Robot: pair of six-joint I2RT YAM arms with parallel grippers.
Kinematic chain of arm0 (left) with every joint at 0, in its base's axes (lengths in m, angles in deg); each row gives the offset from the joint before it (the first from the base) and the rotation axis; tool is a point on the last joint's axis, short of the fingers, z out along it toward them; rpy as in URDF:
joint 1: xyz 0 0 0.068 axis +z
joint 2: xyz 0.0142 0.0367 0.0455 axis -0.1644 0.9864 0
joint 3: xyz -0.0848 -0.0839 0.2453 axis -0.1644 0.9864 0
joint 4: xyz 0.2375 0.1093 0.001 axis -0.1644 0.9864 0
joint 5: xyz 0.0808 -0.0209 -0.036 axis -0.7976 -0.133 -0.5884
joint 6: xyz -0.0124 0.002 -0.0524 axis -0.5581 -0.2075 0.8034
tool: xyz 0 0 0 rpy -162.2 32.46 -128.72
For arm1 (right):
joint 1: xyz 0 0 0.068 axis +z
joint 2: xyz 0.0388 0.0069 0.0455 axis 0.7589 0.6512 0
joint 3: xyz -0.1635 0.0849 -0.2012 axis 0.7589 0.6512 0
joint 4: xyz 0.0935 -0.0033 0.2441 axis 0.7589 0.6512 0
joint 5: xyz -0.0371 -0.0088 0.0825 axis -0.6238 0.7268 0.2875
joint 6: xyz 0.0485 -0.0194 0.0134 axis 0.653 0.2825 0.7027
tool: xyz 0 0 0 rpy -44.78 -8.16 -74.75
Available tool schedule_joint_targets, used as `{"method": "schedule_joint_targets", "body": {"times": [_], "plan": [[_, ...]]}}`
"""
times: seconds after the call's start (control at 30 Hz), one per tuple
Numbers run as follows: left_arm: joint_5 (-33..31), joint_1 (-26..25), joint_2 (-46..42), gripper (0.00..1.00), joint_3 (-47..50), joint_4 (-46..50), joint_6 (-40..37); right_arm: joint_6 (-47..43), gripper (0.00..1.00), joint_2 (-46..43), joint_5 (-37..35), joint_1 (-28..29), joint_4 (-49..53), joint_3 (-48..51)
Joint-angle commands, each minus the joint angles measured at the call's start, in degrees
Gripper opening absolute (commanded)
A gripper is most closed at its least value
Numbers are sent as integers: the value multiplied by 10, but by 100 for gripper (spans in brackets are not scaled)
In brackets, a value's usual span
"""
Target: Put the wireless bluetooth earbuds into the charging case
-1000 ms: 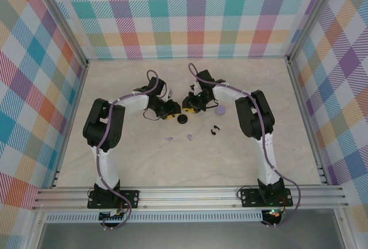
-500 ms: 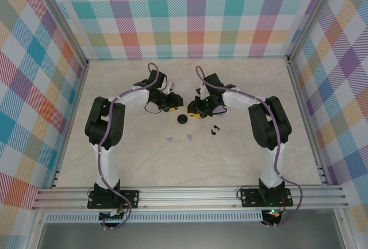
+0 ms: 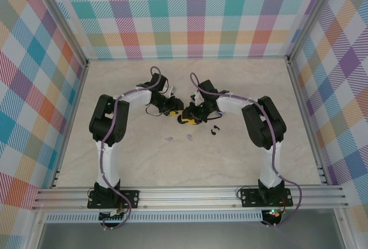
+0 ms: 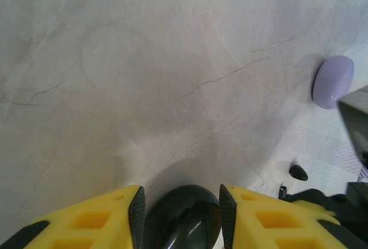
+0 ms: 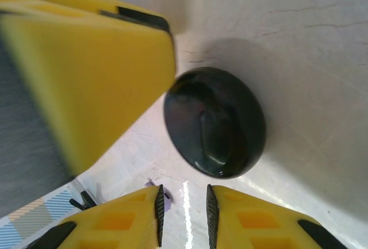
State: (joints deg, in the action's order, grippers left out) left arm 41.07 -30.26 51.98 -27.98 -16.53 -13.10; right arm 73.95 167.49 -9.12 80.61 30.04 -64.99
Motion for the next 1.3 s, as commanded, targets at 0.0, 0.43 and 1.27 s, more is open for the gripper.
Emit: {"method": "schedule_joint_targets", "body": {"times": [0.0, 0.43, 1.27], "plan": [[15, 5, -2, 40, -6, 12, -12, 10, 28, 12, 2, 5, -4, -7], [4, 5, -43, 37, 44, 11, -10, 4, 26, 34, -41, 5, 31, -39], [12, 33, -123, 48, 145, -47, 33, -17, 30, 9, -13, -2, 15, -28]]}}
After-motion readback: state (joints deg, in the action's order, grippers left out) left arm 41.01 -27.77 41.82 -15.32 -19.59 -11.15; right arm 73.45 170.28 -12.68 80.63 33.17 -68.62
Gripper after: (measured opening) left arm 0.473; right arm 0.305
